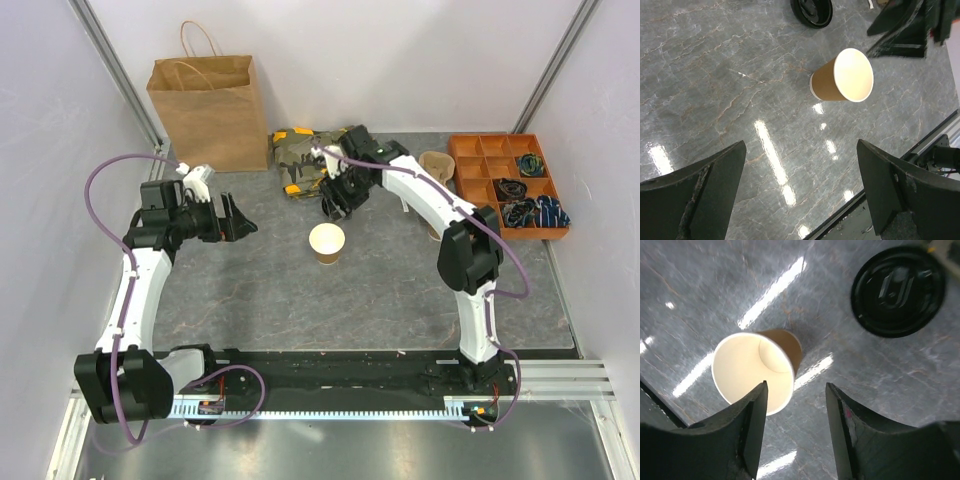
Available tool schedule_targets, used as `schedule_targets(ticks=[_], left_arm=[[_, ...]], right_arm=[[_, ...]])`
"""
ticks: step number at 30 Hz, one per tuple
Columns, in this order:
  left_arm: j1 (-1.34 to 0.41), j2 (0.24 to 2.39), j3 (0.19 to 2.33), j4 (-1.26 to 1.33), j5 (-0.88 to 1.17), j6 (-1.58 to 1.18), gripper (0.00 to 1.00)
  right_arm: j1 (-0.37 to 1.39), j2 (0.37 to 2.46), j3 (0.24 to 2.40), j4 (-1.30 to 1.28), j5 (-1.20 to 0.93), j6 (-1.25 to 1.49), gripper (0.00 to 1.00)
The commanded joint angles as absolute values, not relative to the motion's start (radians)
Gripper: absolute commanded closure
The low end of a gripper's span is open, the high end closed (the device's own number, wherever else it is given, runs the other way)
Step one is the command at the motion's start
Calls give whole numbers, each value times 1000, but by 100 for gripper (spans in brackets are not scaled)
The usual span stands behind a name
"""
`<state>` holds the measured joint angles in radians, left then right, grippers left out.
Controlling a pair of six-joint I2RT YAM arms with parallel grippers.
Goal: Pack the takeout coffee
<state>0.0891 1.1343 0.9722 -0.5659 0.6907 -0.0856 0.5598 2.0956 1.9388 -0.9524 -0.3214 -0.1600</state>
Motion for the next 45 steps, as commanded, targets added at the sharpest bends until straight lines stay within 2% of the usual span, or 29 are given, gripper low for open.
schedule_targets(ticks=[1, 6, 16, 23, 45], left_arm=[[87, 1126, 1031, -525, 719, -106, 0], [87, 1120, 1051, -505, 721, -104, 0], [87, 1089, 1164, -473, 687, 75, 0], [87, 1037, 1092, -381, 655, 86, 0], [87, 1046, 1037, -367, 646, 43, 0]], right_arm=[[476, 2052, 2048, -931, -432, -132, 42], [397, 2083, 2042, -839, -390, -88, 42], [396, 2236, 2072, -726, -229, -22, 48], [397, 2324, 2105, -701, -204, -2, 51], [407, 2413, 2106, -670, -186, -2, 57]])
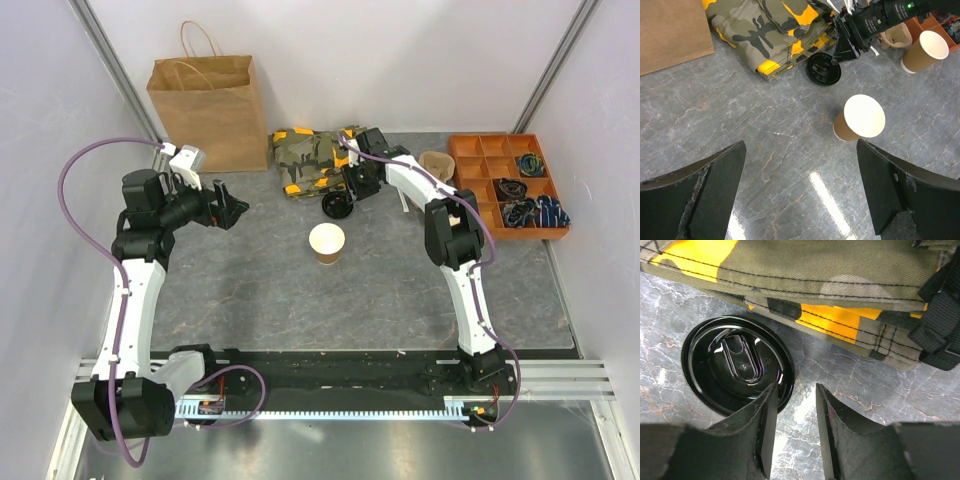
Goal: Pack the takeout coffee
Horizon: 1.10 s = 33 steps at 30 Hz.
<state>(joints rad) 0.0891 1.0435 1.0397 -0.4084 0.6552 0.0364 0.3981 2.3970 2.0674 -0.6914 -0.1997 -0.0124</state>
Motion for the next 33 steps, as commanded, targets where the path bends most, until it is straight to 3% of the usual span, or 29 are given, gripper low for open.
schedule_targets(ticks=[1, 9, 12, 14, 19, 23, 27, 33], left_arm=[[87, 1049, 1035, -367, 646, 41, 0], [87, 1046, 1035, -367, 640, 43, 0], [87, 1045, 1042, -367, 627, 35, 0], [86, 1051, 1052, -370, 624, 32, 0], [87, 1086, 1126, -396, 751, 106, 0], [86, 1112, 1193, -393, 869, 208, 0], [40, 1089, 1204, -391, 968, 455, 0], [-132, 919, 1057, -405, 1055, 959, 0]], right_arm=[[407, 2413, 2106, -670, -186, 23, 58], [403, 2421, 2114, -672, -186, 32, 73], [391, 2402, 2121, -678, -201, 43, 92], [365, 2372, 2128, -678, -241, 48, 99], [292, 2251, 2117, -664, -411, 61, 100], [246, 2157, 2051, -617, -760, 96, 100], [241, 2096, 1982, -601, -1089, 155, 100], [284, 1987, 1772, -557, -1365, 195, 100]])
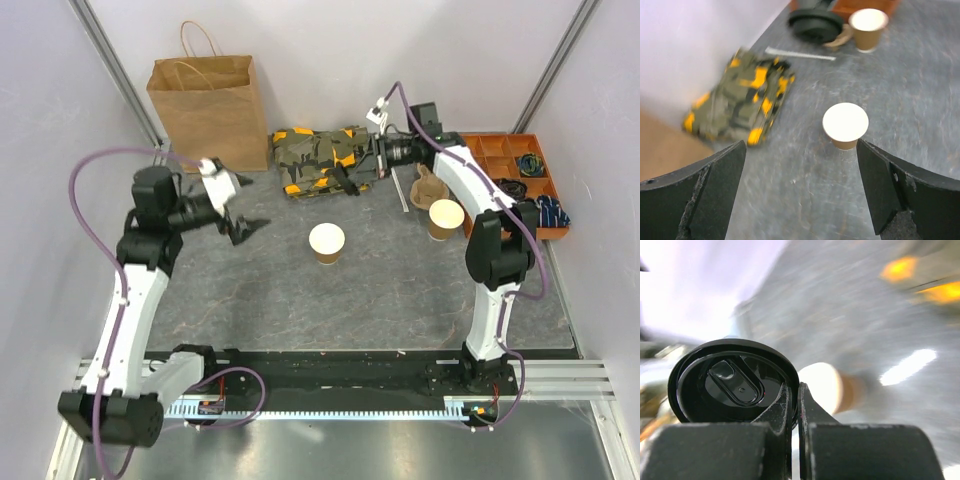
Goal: Pack the takeout coffee
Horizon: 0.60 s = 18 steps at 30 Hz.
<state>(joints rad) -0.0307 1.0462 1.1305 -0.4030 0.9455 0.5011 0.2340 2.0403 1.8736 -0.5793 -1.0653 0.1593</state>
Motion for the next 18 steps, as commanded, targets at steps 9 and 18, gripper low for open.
schedule_targets(ticks=[9, 18], left_arm=[[-432, 795, 865, -86, 891, 833, 21], [-658, 772, 753, 135, 582, 712, 57]], right_arm=[[420, 1827, 1556, -560, -1526, 198, 100], [477, 1835, 1558, -633, -1526, 183, 100]])
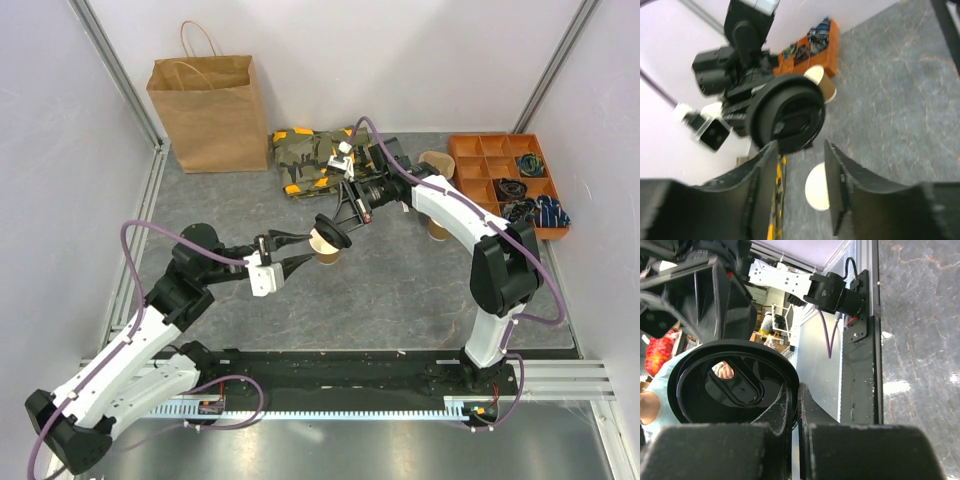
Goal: Pack the takeout coffee
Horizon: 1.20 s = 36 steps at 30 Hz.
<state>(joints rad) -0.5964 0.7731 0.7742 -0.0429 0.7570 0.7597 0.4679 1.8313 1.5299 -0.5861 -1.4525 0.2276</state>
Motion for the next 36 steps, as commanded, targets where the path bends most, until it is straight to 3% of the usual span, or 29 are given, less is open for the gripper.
schedule_targets(ticks=[1, 7, 25, 36], left_arm=[[-670, 776, 753, 150, 562, 707, 59], [-699, 779, 721, 248, 500, 719, 65], [-782, 805, 666, 255, 439, 842, 65], [-785, 813, 661, 262, 388, 857, 78]], right_arm=[[479, 1842, 1571, -749, -1526, 131, 100], [485, 1829, 1562, -752, -1526, 110, 100], [509, 1829, 1575, -739, -1526, 132, 100], [520, 1819, 1568, -739, -1526, 124, 100]])
